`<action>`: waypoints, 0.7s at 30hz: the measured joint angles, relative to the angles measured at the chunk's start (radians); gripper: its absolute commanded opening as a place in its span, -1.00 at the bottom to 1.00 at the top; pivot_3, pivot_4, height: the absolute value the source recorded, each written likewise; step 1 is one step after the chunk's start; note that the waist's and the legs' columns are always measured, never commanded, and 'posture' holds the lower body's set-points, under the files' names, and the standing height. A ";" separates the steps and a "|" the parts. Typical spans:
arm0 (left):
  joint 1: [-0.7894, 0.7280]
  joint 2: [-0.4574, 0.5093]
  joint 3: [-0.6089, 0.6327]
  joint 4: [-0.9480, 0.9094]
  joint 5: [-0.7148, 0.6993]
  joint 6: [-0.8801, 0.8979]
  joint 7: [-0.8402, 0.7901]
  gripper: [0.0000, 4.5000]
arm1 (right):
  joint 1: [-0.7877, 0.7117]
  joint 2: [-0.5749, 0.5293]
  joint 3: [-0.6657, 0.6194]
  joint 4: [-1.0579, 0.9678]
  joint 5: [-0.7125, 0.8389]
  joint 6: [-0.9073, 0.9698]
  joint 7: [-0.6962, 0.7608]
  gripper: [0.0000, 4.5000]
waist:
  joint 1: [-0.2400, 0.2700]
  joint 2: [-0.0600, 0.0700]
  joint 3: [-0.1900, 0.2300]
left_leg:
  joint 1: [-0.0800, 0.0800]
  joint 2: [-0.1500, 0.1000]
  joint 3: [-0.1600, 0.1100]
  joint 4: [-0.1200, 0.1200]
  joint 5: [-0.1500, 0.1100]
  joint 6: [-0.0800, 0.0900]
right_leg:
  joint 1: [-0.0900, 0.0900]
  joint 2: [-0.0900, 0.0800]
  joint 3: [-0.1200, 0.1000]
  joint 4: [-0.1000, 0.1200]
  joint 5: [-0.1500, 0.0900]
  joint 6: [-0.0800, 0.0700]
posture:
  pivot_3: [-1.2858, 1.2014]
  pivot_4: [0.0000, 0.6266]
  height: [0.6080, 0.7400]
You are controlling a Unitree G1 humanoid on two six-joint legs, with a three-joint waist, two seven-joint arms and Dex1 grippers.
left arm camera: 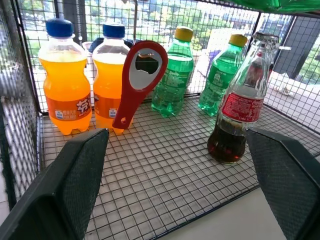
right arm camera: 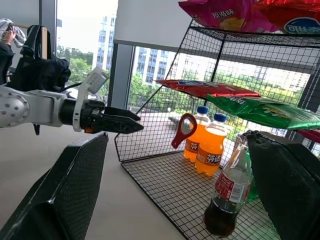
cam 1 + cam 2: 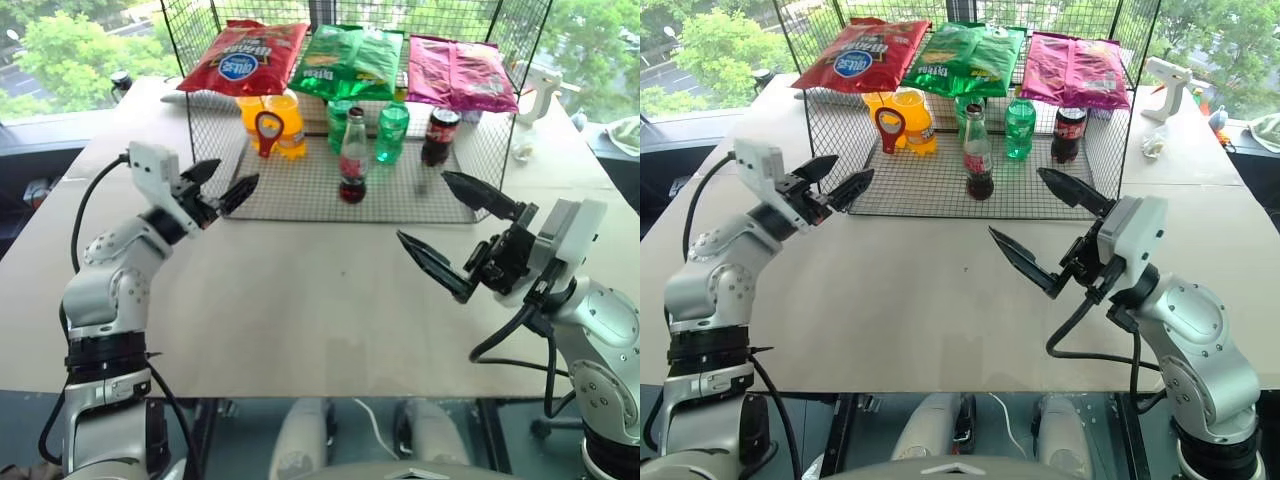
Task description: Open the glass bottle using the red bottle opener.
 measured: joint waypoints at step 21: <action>-0.466 0.005 -0.181 0.661 0.303 -0.264 -0.096 0.51 | 0.044 -0.016 0.040 0.010 -0.075 -0.051 -0.027 1.00 | 0.000 -0.003 0.002 | -0.001 0.000 0.004 0.001 0.000 0.000 | 0.000 0.001 0.000 0.001 -0.001 0.005 | 0.03 -0.52 1.00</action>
